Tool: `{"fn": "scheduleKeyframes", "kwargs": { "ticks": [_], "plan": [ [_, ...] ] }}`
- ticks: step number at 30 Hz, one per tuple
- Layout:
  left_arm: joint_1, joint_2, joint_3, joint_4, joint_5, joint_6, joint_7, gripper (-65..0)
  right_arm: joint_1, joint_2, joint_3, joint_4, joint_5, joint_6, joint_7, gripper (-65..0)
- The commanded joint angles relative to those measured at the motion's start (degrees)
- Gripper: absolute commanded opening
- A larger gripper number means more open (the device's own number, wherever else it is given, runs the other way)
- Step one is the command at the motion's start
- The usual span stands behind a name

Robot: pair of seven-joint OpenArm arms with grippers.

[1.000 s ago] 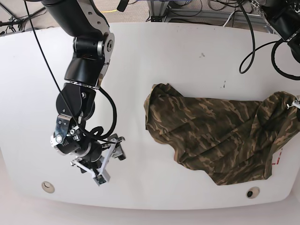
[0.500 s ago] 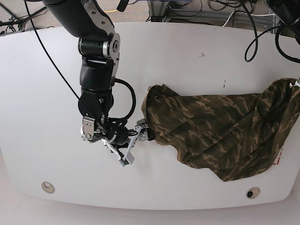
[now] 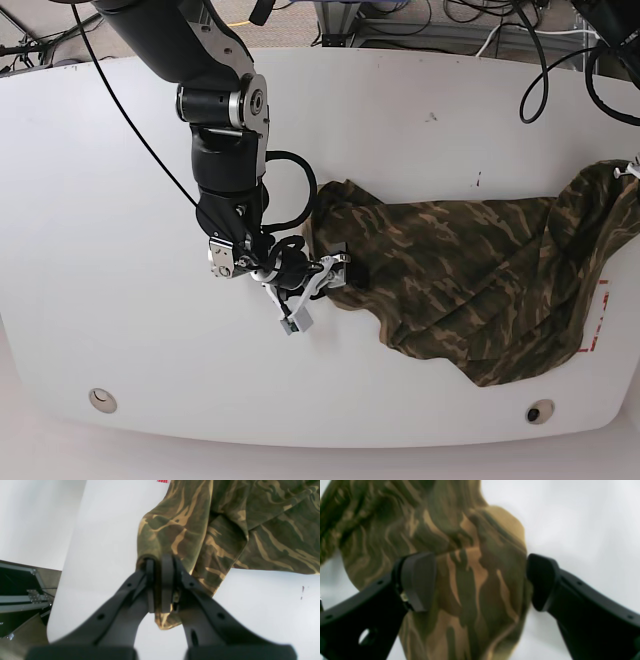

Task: Fold the T-shirt properly
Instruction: 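Release the right gripper and grasp the shirt's loose edge, then drag the held shirt edge with the right gripper away from the left gripper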

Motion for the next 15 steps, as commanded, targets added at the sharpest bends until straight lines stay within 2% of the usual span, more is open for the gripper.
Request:
{"fn": "scheduleKeyframes", "kwargs": {
  "ticks": [1,3,5,7,9,10,15],
  "plan": [
    [-0.5,-1.4,-0.3,1.1,-0.5,-0.2,-1.3,-64.0,1.9,-0.3,-0.1,-1.1,0.5,0.5,2.2,-13.8],
    [-0.5,-1.4,-0.2,1.1,-0.5,-0.2,-1.3,-64.0,1.9,-0.4,-0.1,-1.3,0.5,0.5,3.0,-21.1],
    [-0.5,-1.4,-0.1,1.1,-0.5,-0.3,-1.3,-64.0,1.9,-0.4,-0.1,-1.3,0.5,0.5,3.2,-33.5],
    [-0.5,-1.4,0.0,1.0,-0.5,-0.3,-1.3,-64.0,1.9,-0.4,0.1,-1.3,0.5,0.5,3.1,-50.6],
    [-0.5,-1.4,0.1,1.0,-0.5,-0.3,-1.3,-64.0,1.9,-0.2,0.1,-1.2,0.5,0.5,3.0,-62.1],
    [-0.5,-1.4,0.1,1.0,-0.5,-0.3,-1.3,-64.0,1.7,-0.1,0.1,-1.1,0.5,0.5,2.9,-65.0],
    [-0.5,-1.4,1.2,1.0,-0.5,-0.3,-1.3,-64.0,-2.2,2.3,0.3,6.6,0.6,0.5,-1.9,-65.0]
  ]
}}
